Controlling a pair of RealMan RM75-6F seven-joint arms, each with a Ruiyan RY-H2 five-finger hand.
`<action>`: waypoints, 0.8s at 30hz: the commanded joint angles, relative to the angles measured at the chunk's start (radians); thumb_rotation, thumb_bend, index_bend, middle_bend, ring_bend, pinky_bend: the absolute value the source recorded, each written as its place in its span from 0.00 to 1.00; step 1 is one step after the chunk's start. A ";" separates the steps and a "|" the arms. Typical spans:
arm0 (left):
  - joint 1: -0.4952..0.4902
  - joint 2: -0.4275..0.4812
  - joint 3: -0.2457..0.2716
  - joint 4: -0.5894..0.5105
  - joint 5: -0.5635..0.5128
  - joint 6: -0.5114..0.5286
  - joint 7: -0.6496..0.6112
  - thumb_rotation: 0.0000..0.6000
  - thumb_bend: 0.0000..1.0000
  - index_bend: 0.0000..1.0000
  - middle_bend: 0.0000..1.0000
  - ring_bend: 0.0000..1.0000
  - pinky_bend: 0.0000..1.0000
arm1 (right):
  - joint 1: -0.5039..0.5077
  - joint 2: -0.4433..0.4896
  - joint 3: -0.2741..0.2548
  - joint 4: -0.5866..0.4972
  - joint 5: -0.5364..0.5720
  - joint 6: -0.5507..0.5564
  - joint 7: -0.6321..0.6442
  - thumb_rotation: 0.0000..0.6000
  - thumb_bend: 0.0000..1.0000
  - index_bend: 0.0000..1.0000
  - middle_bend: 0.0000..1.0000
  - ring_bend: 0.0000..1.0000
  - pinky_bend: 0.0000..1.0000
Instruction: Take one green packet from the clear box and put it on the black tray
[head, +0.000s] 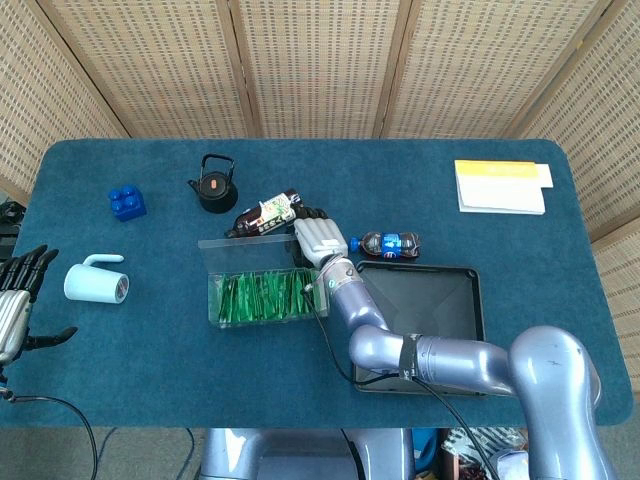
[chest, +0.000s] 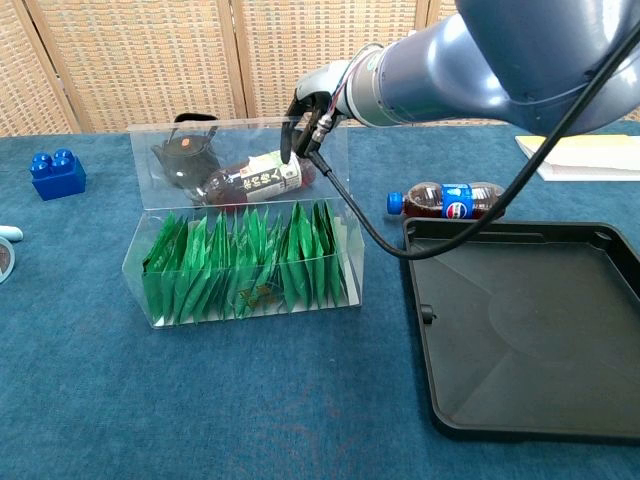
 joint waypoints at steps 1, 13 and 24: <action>-0.001 0.000 0.000 0.001 -0.002 -0.002 -0.001 1.00 0.08 0.00 0.00 0.00 0.00 | -0.001 -0.005 -0.006 0.004 -0.030 0.007 0.008 1.00 0.62 0.14 0.00 0.00 0.00; 0.001 0.004 0.001 -0.006 0.004 0.007 -0.007 1.00 0.08 0.00 0.00 0.00 0.00 | -0.097 -0.010 -0.025 -0.058 -0.419 0.184 0.157 1.00 0.15 0.00 0.00 0.00 0.00; 0.003 0.000 0.009 -0.012 0.025 0.021 0.013 1.00 0.08 0.00 0.00 0.00 0.00 | -0.228 0.076 -0.157 -0.218 -0.820 0.209 0.279 1.00 0.30 0.37 0.00 0.00 0.00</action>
